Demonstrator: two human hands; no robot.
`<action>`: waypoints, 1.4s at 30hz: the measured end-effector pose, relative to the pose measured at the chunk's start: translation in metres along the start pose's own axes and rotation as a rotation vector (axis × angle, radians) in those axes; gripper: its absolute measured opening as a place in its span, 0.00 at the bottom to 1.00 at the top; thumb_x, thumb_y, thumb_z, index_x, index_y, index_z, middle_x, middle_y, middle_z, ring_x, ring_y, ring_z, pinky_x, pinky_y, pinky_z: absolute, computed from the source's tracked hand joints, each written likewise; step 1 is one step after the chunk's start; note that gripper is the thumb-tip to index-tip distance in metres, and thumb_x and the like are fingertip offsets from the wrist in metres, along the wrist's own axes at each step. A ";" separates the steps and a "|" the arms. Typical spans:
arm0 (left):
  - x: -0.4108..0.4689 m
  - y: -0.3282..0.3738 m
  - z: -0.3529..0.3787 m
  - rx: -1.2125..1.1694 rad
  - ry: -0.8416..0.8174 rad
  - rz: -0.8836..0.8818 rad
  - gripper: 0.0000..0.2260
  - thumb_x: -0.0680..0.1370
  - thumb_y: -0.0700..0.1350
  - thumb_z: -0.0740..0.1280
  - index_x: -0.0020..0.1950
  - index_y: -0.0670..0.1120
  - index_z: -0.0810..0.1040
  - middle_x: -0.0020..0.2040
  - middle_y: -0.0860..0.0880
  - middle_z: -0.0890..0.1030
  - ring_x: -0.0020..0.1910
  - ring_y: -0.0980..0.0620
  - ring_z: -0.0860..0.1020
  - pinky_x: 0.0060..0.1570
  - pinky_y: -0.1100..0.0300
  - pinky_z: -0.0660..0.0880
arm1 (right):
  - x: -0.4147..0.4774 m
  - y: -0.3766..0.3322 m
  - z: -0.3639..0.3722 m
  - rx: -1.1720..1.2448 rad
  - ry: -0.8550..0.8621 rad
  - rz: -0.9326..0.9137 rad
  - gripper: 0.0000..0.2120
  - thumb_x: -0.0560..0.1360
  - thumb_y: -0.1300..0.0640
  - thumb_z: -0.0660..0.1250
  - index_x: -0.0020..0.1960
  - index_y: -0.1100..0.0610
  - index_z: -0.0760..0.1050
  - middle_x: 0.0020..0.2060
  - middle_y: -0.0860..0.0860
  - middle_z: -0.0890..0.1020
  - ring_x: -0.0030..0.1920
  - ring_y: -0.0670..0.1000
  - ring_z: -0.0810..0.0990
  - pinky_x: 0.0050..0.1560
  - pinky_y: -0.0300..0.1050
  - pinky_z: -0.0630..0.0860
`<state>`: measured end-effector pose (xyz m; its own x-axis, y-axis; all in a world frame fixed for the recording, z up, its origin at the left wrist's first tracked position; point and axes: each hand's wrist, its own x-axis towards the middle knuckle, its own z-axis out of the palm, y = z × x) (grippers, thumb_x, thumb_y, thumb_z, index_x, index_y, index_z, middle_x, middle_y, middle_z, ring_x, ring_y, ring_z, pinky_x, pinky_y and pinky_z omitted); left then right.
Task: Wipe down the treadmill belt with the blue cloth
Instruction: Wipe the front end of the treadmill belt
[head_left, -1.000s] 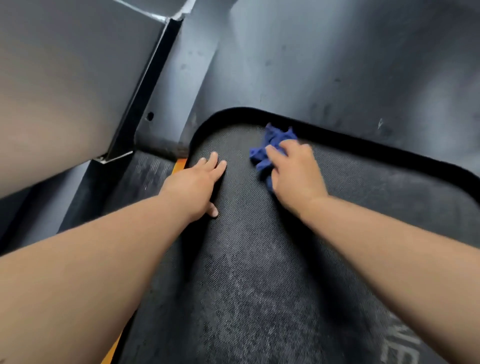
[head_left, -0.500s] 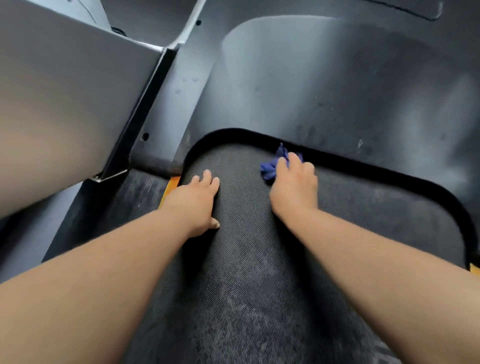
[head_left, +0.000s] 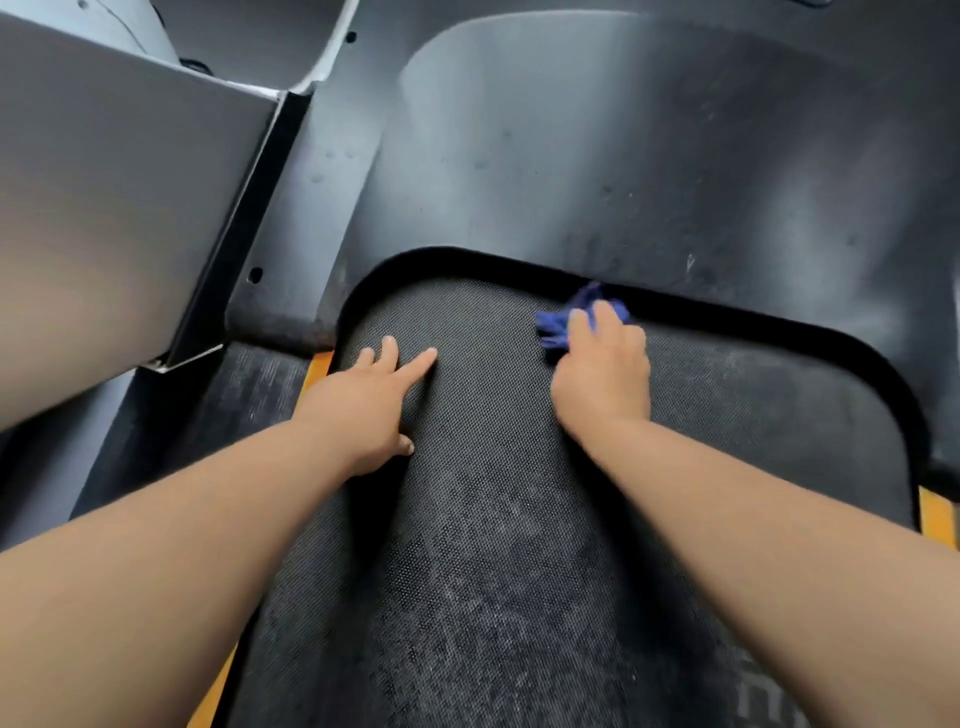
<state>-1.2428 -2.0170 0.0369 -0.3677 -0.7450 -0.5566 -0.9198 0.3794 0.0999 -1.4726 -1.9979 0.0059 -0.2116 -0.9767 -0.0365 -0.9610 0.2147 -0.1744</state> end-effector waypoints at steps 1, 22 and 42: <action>0.001 0.000 0.000 0.012 -0.011 -0.001 0.47 0.71 0.57 0.71 0.77 0.58 0.39 0.78 0.44 0.45 0.77 0.43 0.52 0.68 0.50 0.65 | 0.000 -0.024 0.003 0.041 -0.011 -0.112 0.19 0.70 0.57 0.51 0.57 0.57 0.73 0.60 0.56 0.73 0.48 0.62 0.73 0.45 0.54 0.71; -0.002 -0.001 -0.002 -0.026 -0.029 -0.039 0.38 0.77 0.52 0.67 0.78 0.54 0.46 0.79 0.46 0.43 0.77 0.46 0.51 0.70 0.52 0.60 | -0.033 0.027 0.004 -0.031 -0.045 -0.711 0.24 0.66 0.54 0.56 0.59 0.51 0.78 0.64 0.48 0.77 0.47 0.57 0.78 0.43 0.50 0.78; -0.013 0.027 0.013 -0.133 -0.016 -0.083 0.36 0.77 0.46 0.64 0.78 0.45 0.45 0.77 0.39 0.39 0.77 0.42 0.42 0.73 0.44 0.56 | -0.023 0.041 -0.019 -0.153 -0.065 -0.224 0.21 0.68 0.61 0.64 0.62 0.53 0.70 0.66 0.49 0.69 0.50 0.60 0.72 0.44 0.52 0.73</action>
<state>-1.2609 -1.9899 0.0362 -0.2887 -0.7614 -0.5805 -0.9573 0.2406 0.1605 -1.5101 -1.9669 0.0180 0.0158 -0.9969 -0.0773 -0.9993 -0.0131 -0.0347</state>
